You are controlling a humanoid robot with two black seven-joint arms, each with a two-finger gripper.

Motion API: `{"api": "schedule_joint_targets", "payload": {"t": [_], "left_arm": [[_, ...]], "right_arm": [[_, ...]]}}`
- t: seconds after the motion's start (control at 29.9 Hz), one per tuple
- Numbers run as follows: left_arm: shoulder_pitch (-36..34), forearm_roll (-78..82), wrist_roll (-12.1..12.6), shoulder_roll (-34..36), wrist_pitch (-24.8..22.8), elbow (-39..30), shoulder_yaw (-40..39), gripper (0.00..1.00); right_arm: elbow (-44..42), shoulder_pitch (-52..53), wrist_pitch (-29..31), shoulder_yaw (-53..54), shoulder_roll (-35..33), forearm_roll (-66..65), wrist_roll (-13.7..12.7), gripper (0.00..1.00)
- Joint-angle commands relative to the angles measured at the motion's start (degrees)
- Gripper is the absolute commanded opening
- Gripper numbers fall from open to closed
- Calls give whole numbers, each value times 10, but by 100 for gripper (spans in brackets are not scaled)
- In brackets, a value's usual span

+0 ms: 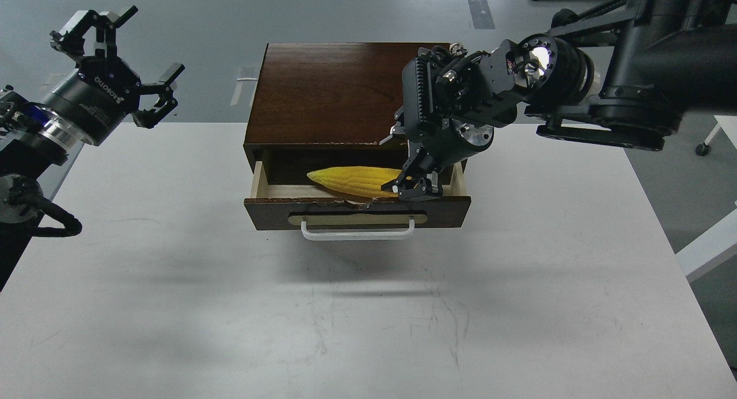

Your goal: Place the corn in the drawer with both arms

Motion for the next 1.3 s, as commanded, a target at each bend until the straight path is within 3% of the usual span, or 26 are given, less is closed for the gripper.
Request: {"api": "schedule_joint_targets", "payload": {"t": [0.0, 0.1, 0.27, 0.3, 0.47, 0.67, 1.04, 1.27], "left_arm": [[0, 0, 0, 0, 0, 0, 0, 98], [0, 0, 0, 0, 0, 0, 0, 98], [0, 0, 0, 1, 0, 0, 0, 98], [0, 0, 0, 1, 0, 0, 0, 98], [0, 0, 0, -4, 0, 0, 0, 98], [1, 0, 0, -6, 0, 0, 0, 98], [7, 0, 0, -12, 0, 1, 0, 98], [19, 0, 0, -16, 0, 1, -1, 98]], "right_arm": [[-2, 9, 0, 27, -10, 24, 0, 73], [-3, 14, 1, 45, -37, 84, 0, 77], [-28, -3, 2, 100, -119, 279, 0, 94], [-28, -3, 2, 100, -119, 279, 0, 94], [-59, -120, 1, 231, -211, 526, 0, 96], [-69, -273, -3, 378, -286, 663, 0, 96], [-82, -524, 13, 550, -280, 883, 0, 99], [-117, -618, 35, 612, -216, 908, 0, 99]]}}
